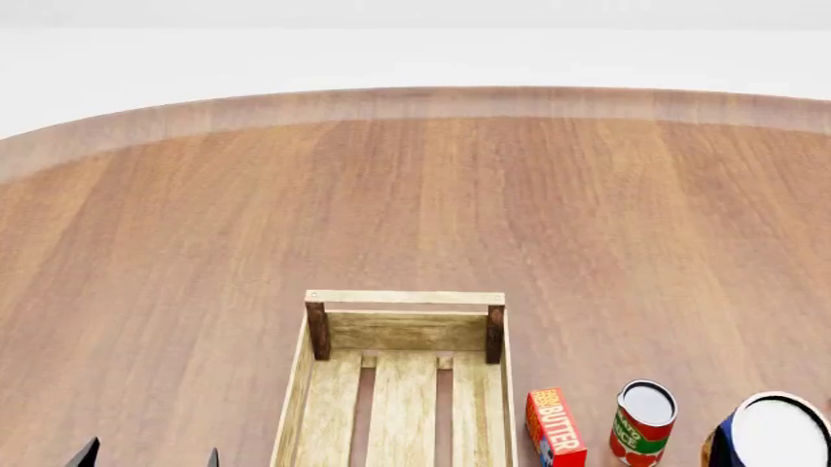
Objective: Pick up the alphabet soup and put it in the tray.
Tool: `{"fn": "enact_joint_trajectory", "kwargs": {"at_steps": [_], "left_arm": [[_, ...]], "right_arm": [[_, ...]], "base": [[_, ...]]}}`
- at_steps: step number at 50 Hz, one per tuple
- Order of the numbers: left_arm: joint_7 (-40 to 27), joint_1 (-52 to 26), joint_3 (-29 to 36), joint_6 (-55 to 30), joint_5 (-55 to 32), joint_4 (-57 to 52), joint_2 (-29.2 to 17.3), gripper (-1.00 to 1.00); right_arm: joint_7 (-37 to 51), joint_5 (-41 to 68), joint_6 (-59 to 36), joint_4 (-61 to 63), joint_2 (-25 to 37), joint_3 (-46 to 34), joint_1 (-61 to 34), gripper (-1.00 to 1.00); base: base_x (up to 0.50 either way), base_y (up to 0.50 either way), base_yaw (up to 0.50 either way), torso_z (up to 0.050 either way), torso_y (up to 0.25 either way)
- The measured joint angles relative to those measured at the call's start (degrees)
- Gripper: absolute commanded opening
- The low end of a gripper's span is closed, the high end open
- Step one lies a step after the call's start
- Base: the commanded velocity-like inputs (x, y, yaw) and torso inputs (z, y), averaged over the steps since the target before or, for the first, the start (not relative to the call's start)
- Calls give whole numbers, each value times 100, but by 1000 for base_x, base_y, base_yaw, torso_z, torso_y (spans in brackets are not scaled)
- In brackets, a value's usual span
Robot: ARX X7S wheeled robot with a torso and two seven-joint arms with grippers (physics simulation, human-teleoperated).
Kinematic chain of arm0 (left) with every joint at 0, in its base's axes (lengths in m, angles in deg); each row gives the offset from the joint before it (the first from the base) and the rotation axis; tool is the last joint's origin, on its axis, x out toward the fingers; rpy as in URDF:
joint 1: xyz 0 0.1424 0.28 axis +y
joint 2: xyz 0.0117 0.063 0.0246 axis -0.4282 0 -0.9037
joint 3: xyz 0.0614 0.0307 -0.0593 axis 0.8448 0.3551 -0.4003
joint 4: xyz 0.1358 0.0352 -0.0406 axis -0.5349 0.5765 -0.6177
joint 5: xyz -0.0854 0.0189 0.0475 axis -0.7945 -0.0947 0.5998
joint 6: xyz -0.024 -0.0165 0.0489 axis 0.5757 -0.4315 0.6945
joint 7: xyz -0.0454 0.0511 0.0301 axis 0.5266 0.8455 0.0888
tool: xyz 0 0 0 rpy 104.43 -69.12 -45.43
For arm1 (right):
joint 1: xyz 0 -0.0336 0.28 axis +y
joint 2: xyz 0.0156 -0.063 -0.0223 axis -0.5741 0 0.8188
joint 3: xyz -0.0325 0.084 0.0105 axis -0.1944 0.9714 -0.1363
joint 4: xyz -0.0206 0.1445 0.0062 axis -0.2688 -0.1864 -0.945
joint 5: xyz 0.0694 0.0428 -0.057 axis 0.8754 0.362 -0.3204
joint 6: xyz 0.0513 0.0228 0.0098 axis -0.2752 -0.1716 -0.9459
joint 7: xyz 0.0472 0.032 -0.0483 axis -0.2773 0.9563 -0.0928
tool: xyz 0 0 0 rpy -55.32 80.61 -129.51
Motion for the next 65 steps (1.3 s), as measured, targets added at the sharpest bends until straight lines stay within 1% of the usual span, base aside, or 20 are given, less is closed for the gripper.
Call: {"fn": "enact_joint_trajectory", "kwargs": {"at_steps": [11,31,51,65], "left_arm": [[-36,1,35,34,48,2,-19,100],[-78,8,80,63,67,-13,-52,100],[-113,0,121,95,80,-5,-78,100],[-129,-9,147,112,73,4,-94,100]], "right_arm": [[99,15,-121,-66,-91,-702,-712,-100],[90,-338,36,-590,-363,-1980,-1772,-100],[-36,-656,281,-1204,-758,-3036,-2397,-100],[-57,-725,356,-1472,-966,-3392,-2624,-100]], "base": [[0,0,0,0,0],[0,0,0,0,1],[0,0,0,0,1],[0,0,0,0,1]]}}
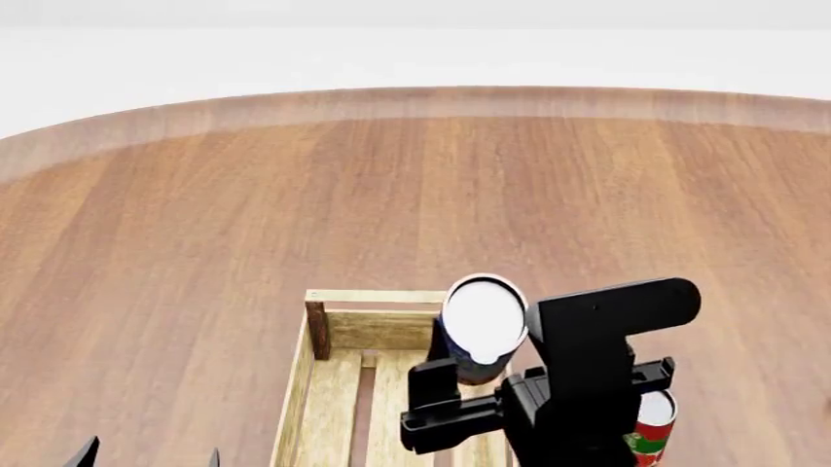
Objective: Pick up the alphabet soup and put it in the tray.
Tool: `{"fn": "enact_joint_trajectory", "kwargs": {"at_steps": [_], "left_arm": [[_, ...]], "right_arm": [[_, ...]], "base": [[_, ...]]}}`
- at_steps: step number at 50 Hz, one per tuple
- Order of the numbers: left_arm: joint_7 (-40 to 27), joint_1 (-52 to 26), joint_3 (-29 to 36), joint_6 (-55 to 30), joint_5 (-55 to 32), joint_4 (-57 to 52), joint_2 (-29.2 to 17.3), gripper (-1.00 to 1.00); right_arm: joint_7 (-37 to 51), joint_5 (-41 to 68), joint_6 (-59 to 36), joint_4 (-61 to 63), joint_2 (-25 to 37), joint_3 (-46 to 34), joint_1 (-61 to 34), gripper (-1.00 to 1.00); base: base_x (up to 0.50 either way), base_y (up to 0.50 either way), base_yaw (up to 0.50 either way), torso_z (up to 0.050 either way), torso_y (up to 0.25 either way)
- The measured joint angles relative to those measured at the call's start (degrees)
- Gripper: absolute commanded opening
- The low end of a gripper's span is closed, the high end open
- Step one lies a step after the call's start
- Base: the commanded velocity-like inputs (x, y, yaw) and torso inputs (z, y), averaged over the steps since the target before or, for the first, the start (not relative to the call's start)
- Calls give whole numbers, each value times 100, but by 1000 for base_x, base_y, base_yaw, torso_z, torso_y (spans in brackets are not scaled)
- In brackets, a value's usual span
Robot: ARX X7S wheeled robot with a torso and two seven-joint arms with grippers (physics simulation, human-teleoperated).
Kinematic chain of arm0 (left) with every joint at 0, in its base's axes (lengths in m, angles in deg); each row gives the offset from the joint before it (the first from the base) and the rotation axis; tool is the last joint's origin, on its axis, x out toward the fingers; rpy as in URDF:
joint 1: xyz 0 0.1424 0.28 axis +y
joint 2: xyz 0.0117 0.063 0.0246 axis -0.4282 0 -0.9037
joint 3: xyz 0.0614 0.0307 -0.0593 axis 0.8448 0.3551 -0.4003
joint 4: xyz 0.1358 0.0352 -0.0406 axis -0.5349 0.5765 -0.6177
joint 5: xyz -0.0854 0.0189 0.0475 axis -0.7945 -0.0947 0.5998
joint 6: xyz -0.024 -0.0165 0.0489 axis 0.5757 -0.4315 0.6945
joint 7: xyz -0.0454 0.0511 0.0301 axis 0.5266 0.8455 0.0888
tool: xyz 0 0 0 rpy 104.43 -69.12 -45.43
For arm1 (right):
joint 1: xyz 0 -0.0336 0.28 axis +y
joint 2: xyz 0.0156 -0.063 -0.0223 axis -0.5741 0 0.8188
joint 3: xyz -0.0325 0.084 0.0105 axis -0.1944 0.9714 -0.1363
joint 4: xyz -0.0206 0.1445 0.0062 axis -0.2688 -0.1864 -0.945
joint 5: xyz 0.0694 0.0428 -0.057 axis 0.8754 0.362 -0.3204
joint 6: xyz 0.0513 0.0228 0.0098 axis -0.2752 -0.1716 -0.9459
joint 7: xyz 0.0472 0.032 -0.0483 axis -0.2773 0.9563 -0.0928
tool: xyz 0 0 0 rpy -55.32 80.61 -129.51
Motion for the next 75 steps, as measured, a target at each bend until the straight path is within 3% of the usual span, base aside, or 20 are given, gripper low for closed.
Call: {"fn": "enact_joint_trajectory", "kwargs": {"at_steps": [12,48,75], "left_arm": [[-15,-6,19,7,-12,3,-13,100],[-51,-17,77,43,-42,4,-57,100],[-100,-17,125,55,-24,-10,-92,100]], "right_arm": [[6,-21,46,-95,-41,-109,-62,-100],[-580,-537,935,-2053,-507,-1024,-705,-100],[-1223,-839,1938,-4224,-994,-1492,-1387,-100]], "base": [[0,0,0,0,1],[0,0,0,0,1],[0,0,0,0,1]]}}
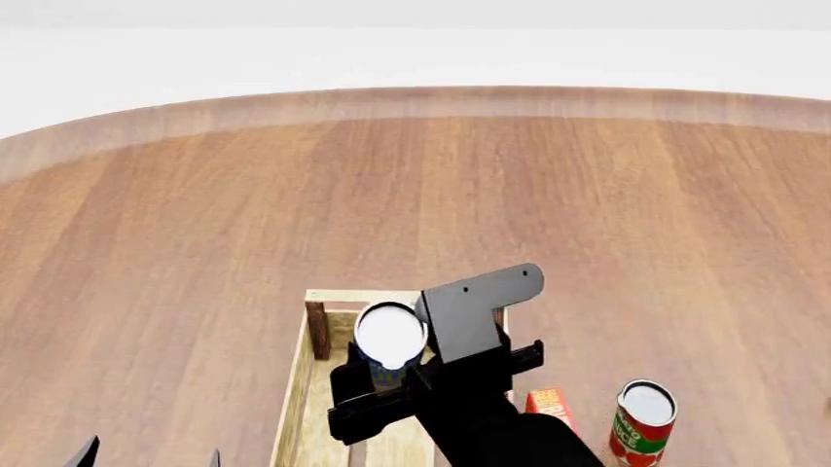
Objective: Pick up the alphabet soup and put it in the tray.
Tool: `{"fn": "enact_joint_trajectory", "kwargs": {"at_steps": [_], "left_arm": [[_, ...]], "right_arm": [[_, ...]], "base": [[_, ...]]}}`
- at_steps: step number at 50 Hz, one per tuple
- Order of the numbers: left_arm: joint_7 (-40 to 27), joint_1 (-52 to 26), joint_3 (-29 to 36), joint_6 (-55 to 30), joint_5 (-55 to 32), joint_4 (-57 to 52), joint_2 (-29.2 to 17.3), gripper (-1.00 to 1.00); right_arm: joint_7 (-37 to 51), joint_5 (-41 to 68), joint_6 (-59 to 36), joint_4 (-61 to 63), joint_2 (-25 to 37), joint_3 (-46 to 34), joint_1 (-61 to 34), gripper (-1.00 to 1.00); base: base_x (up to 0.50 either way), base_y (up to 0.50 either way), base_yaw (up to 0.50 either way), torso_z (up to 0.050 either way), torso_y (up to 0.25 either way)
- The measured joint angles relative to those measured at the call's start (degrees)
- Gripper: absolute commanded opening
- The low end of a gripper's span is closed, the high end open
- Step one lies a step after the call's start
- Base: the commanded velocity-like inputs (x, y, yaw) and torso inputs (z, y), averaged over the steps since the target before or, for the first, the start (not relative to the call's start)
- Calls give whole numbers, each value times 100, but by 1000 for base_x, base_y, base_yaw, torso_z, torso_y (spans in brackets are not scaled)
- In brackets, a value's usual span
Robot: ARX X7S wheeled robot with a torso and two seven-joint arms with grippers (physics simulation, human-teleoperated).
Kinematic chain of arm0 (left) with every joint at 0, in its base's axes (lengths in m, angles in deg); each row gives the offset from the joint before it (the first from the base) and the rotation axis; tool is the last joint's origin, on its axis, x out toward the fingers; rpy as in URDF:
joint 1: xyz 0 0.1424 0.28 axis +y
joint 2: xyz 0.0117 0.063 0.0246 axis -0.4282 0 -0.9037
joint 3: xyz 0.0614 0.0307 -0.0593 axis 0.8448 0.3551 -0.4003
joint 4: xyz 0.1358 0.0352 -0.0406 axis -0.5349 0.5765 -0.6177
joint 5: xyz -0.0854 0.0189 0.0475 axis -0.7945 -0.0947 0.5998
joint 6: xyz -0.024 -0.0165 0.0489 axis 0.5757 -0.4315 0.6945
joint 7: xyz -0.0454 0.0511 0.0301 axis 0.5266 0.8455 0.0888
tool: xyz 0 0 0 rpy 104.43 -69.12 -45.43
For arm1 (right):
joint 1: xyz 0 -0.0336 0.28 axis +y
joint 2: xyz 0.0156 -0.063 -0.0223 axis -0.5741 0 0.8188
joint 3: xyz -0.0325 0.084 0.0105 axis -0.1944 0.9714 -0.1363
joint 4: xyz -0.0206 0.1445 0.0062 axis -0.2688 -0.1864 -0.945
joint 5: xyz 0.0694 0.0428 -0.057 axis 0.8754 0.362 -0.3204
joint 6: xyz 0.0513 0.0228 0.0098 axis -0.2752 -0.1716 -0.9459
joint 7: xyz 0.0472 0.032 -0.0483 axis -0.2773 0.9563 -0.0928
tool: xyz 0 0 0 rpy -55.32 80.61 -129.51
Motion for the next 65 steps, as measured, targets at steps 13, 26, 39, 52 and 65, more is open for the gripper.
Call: {"fn": "enact_joint_trajectory", "kwargs": {"at_steps": [13,26,39,52,65], "left_arm": [[-17,5,16,4,-13,-9,-18,100],[-36,14,32,8,-25,-24,-36,100],[-42,-1,48,14,-44,-7,-45,100],[-52,-7,68,29,-53,0,-53,100],[-59,-20,85,35,-69,15,-60,100]], "right_arm": [[-248,-79,461,-1005,-195,-119,-253,-100],[-428,-117,860,-1824,-359,-218,-452,-100],[-595,-158,1384,-2830,-564,-341,-696,-100],[-728,374,2125,-4087,-740,-1003,-1044,-100],[-712,1581,2644,-4839,-790,-2256,-1303,-100]], "base": [[0,0,0,0,1],[0,0,0,0,1],[0,0,0,0,1],[0,0,0,1,0],[0,0,0,0,1]]}}
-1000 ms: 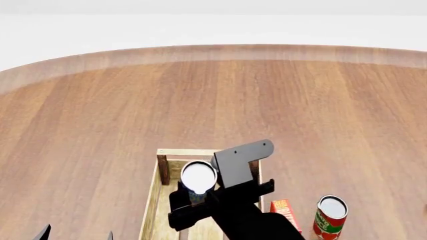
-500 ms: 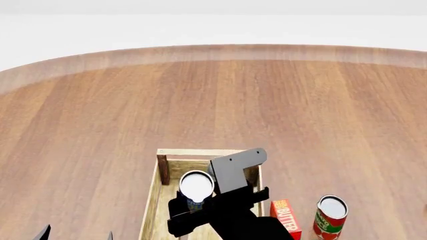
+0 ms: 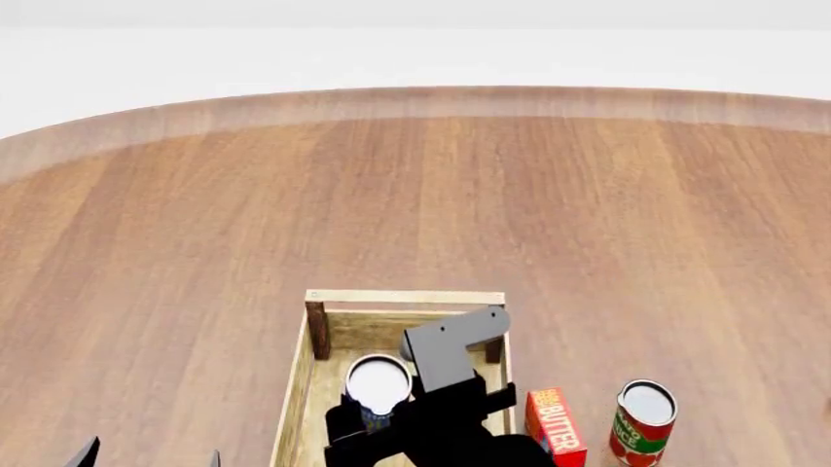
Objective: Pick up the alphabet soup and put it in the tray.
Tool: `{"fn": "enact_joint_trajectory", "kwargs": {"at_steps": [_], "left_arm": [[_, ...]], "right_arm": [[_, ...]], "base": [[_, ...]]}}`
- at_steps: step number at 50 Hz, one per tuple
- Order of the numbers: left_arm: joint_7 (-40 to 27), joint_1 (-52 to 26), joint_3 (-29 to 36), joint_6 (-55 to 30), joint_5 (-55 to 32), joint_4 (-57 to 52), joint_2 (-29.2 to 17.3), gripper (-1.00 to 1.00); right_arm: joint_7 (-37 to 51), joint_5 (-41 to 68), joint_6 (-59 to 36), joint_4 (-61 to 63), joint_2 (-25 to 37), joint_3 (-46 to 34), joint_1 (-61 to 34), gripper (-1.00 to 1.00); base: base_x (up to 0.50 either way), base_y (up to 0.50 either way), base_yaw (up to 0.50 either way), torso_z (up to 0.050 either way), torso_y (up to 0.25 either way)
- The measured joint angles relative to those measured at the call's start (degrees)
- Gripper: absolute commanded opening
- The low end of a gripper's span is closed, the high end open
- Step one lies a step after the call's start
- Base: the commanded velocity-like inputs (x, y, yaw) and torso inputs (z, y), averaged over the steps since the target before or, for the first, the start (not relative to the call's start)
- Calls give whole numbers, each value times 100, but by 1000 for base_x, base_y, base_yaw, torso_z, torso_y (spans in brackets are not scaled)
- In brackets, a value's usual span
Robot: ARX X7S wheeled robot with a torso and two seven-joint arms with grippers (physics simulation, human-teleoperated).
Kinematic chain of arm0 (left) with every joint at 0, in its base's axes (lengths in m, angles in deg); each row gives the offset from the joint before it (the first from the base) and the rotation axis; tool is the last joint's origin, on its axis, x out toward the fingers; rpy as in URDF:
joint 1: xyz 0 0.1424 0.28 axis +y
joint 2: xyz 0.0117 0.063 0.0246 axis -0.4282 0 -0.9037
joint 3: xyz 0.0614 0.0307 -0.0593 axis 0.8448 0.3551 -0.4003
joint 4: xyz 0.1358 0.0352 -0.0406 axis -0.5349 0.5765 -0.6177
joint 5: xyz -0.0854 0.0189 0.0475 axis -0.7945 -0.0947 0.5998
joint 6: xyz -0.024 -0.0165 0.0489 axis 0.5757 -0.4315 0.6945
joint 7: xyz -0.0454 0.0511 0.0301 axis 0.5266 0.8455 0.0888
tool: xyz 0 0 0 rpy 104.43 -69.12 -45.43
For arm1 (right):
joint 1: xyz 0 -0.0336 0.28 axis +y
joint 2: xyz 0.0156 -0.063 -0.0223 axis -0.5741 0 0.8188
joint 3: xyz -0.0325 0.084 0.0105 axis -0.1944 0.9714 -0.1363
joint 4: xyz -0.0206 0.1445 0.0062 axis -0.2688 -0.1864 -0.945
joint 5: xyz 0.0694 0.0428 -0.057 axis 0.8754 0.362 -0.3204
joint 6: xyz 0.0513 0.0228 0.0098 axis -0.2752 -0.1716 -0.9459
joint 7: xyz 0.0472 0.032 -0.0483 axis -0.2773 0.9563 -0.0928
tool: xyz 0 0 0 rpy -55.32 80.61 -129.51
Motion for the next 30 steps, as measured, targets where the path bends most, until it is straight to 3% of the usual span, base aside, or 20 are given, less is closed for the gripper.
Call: {"fn": "enact_joint_trajectory", "kwargs": {"at_steps": [30], "left_arm": [[-27,-20,38,-7,-32,9,-25,100]], "right_arm": [[97,2558,526,-446,-20,-2684,-254,-100]], "base": [[0,0,0,0,1]]}}
